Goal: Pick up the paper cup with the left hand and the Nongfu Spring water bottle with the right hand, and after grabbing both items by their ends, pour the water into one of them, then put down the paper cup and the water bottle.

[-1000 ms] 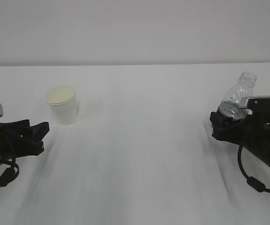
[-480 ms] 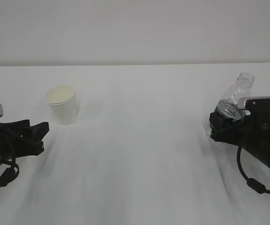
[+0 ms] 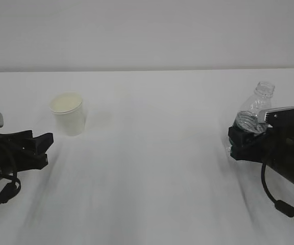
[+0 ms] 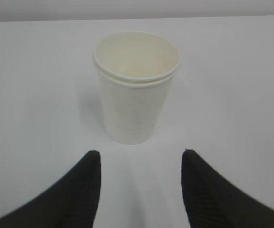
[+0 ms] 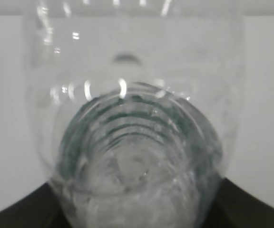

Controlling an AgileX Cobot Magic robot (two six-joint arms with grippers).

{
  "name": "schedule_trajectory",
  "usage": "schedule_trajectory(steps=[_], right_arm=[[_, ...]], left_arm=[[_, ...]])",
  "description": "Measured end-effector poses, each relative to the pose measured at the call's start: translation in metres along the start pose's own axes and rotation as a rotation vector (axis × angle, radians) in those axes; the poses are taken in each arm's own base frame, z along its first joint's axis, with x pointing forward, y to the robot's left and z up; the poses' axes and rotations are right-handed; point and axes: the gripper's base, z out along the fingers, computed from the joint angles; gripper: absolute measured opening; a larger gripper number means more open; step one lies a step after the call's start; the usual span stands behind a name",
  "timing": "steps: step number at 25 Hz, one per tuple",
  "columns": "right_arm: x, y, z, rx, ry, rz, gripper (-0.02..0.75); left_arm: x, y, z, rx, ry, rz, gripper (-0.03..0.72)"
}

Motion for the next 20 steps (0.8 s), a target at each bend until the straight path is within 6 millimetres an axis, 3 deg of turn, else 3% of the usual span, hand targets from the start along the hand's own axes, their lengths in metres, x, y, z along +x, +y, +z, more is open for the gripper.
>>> schedule_trajectory(steps=[20], right_arm=[[-0.021,0.009,-0.050,-0.003,-0.030,-0.095,0.408]], left_arm=[[0.001,-0.006,0.000,0.066,0.010,0.030,0.387]])
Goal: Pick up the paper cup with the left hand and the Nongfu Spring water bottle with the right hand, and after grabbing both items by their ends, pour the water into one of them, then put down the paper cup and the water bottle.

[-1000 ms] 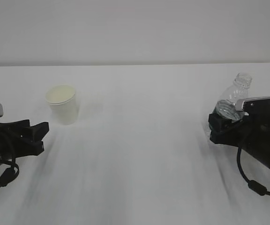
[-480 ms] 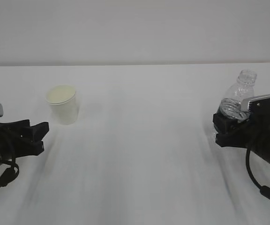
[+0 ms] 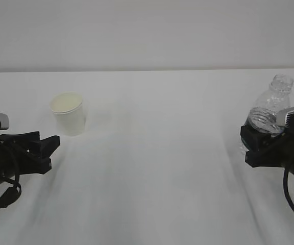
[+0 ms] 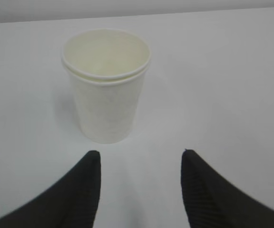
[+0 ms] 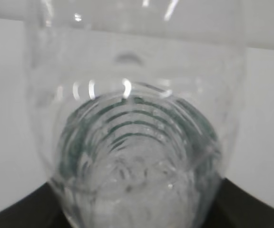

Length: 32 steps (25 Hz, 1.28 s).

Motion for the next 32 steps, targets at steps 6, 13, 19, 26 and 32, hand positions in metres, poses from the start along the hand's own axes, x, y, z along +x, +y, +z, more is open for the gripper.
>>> schedule_trajectory(steps=[6,13,19,26,32], right_arm=[[-0.008,0.002,-0.013,-0.006,-0.025,-0.010,0.408],[-0.009,0.005,-0.016,-0.033,-0.032,-0.026,0.408],[-0.009,0.006,-0.016,-0.037,-0.031,-0.027,0.407],[-0.009,0.006,-0.016,-0.037,-0.031,-0.027,0.407],[-0.009,0.006,-0.016,-0.037,-0.031,-0.027,0.407]], left_arm=[[-0.003,0.001,0.003,-0.005,-0.016,0.000,0.423],[-0.014,0.005,0.018,-0.032,-0.070,-0.008,0.552],[0.003,0.010,0.042,-0.030,-0.025,-0.012,0.634],[0.020,0.013,0.061,-0.017,0.013,-0.010,0.689],[0.020,0.014,0.066,-0.014,0.004,-0.008,0.690]])
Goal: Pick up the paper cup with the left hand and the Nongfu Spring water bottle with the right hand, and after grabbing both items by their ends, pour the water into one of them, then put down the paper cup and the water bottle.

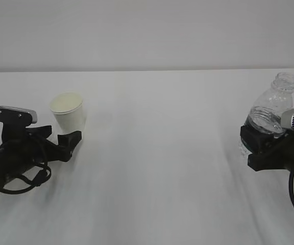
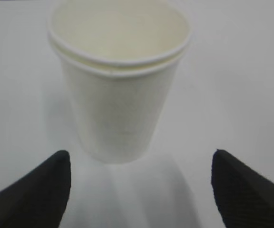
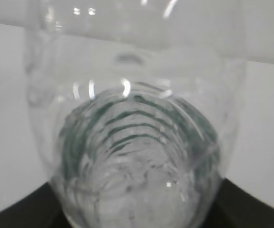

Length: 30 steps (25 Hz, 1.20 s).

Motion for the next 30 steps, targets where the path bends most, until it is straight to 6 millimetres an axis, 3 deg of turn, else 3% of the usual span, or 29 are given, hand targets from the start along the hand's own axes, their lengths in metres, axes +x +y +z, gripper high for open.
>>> schedule_trajectory(steps=[17,30], right_arm=[[0.000,0.000,0.000,-0.001,0.000,-0.001,0.407],[0.000,0.000,0.000,-0.001,0.002,-0.001,0.407]], left_arm=[[-0.011,0.006,0.038,-0.009,-0.089,0.004,0.690],[-0.015,0.010,0.046,-0.032,-0.115,-0.005,0.683]])
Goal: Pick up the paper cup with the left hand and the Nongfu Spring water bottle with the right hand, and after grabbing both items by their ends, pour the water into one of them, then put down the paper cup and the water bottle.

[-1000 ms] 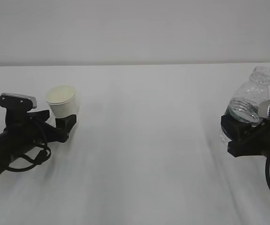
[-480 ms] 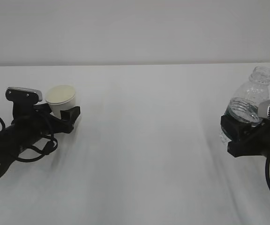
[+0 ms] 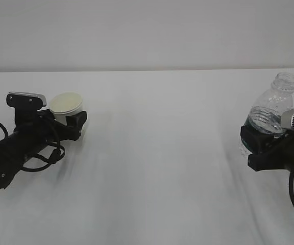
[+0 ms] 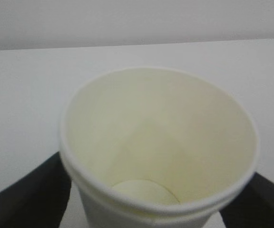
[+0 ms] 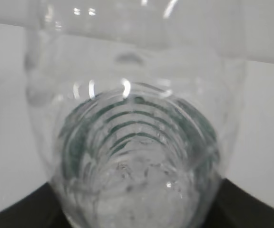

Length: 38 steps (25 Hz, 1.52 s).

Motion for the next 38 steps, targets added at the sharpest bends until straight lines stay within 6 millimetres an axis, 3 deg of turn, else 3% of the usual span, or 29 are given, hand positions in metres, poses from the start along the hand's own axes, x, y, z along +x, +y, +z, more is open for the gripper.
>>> schedule_trajectory(steps=[10,16,19,33,38], right_arm=[[0.000,0.000,0.000,0.000,0.000,0.000,0.407],[0.000,0.000,0.000,-0.001,0.000,0.000,0.407],[0.000,0.000,0.000,-0.001,0.000,0.000,0.407],[0.000,0.000,0.000,-0.001,0.000,0.000,0.407],[0.000,0.000,0.000,-0.001,0.000,0.000,0.406]], left_arm=[[0.000,0.001,0.002,-0.005,-0.003,-0.002,0.657],[0.000,0.001,0.002,-0.005,-0.003,-0.002,0.522],[0.000,0.001,0.002,-0.003,-0.004,-0.001,0.491],[0.001,-0.011,0.001,0.126,0.011,0.058,0.480],[-0.012,-0.020,-0.001,0.209,-0.013,0.104,0.474]])
